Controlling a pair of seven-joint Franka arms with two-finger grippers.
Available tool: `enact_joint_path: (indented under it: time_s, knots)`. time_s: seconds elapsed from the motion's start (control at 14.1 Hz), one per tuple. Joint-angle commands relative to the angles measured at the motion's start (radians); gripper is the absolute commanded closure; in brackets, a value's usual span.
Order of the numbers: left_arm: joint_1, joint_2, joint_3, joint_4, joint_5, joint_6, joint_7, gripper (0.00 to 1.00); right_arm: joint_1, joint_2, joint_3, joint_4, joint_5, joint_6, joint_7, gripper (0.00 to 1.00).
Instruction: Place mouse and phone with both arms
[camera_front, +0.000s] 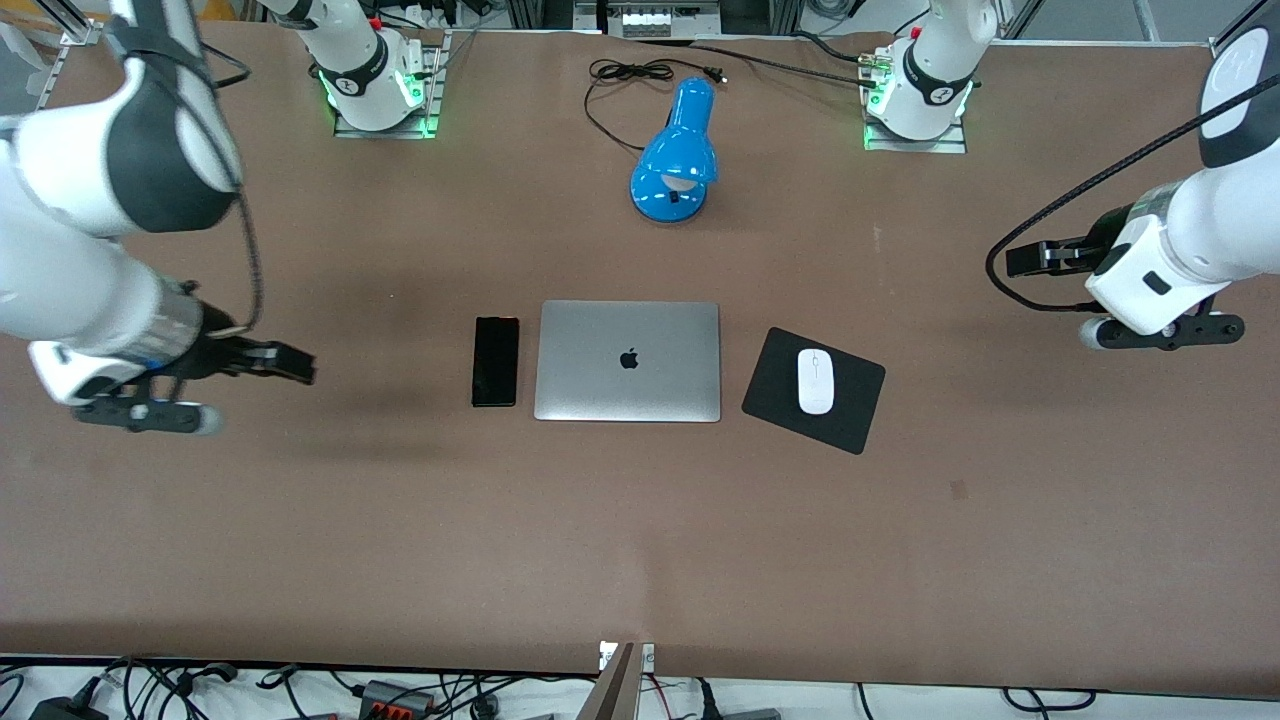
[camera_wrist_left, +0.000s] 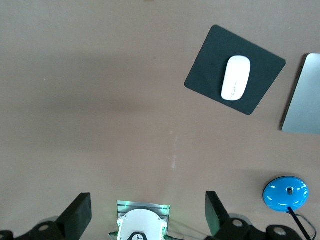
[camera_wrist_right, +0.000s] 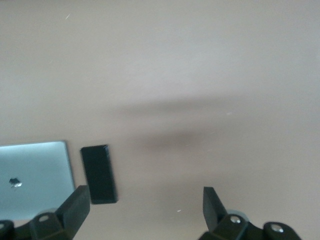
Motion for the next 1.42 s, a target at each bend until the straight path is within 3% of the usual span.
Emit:
enact_joint_path:
  time_s: [0.0, 0.07, 0.14, 0.57, 0.92, 1.21, 1.35]
  knots:
    - [0.03, -0.25, -0.009, -0.348, -0.035, 0.179, 0.051, 0.0, -0.073, -0.061, 0.007, 0.002, -0.005, -0.024, -0.101, 0.0]
    - [0.027, -0.331, -0.011, -0.46, -0.041, 0.244, 0.051, 0.0, -0.081, -0.076, -0.021, 0.002, -0.005, -0.026, -0.141, 0.0]
    - [0.026, -0.346, -0.011, -0.474, -0.041, 0.266, 0.05, 0.0, -0.082, -0.095, -0.05, 0.002, -0.004, -0.026, -0.181, 0.0]
    - [0.056, -0.173, 0.011, -0.223, -0.056, 0.192, 0.036, 0.0, -0.107, -0.144, -0.038, -0.021, -0.036, -0.078, -0.227, 0.0]
    - [0.075, -0.229, 0.001, -0.273, -0.05, 0.22, 0.031, 0.0, -0.107, -0.323, -0.039, -0.313, -0.056, 0.083, -0.241, 0.0]
    - [0.075, -0.274, -0.002, -0.29, -0.047, 0.208, 0.037, 0.0, -0.108, -0.366, -0.039, -0.364, -0.056, 0.086, -0.299, 0.0]
    - [0.076, -0.28, 0.0, -0.313, -0.048, 0.265, 0.041, 0.0, -0.107, -0.369, -0.041, -0.363, -0.056, 0.077, -0.287, 0.0]
